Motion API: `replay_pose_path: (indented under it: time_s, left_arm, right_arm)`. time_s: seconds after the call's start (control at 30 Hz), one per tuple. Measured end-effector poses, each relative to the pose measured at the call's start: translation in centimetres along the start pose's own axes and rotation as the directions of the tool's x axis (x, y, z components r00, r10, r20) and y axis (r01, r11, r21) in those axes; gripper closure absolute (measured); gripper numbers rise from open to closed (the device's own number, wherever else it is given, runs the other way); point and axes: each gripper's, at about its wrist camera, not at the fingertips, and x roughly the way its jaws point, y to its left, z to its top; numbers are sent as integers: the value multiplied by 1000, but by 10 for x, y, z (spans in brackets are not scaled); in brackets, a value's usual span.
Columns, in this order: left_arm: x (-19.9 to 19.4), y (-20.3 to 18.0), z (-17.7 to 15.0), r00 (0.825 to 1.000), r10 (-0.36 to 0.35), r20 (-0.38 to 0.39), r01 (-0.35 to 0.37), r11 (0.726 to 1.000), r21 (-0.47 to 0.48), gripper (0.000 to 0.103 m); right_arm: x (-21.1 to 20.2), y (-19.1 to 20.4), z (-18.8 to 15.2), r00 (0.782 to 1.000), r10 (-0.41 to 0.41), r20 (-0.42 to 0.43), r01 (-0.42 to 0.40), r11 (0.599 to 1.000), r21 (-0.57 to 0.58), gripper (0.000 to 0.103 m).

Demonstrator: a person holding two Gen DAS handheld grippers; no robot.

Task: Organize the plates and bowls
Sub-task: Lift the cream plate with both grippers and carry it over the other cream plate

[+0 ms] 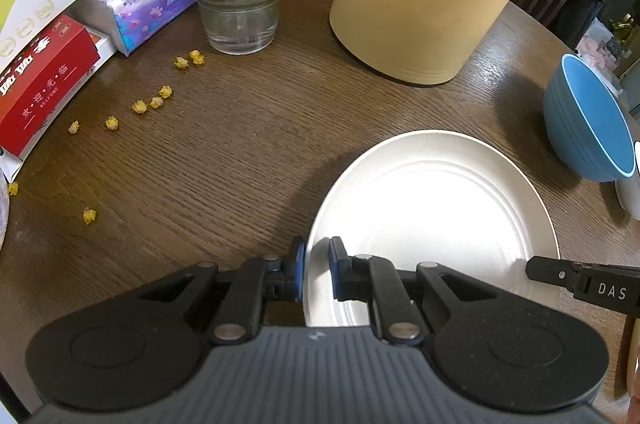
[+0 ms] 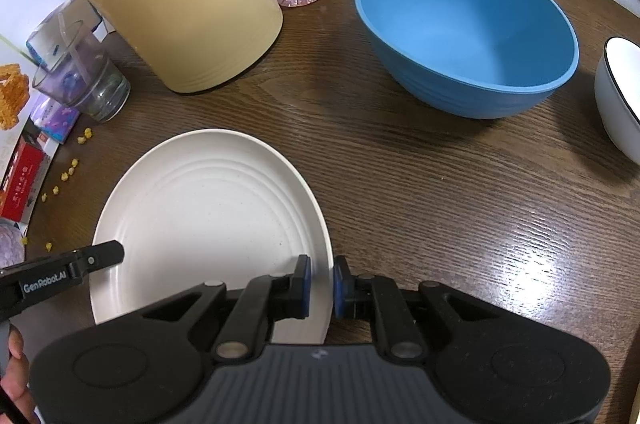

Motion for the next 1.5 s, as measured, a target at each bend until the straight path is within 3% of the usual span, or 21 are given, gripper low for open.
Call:
replay_pose_path:
  time_s: [0.7, 1.5]
  left_arm:
    - [-18, -7, -1, 999, 33, 34, -33, 999, 4, 90]
    - [-65, -3, -8, 995, 46, 85, -46, 999, -4, 90]
  right_arm:
    - [-15, 2, -2, 1000, 4, 21, -4, 1000, -8, 93]
    - [-55, 20, -20, 997, 18, 73, -15, 999, -40, 93]
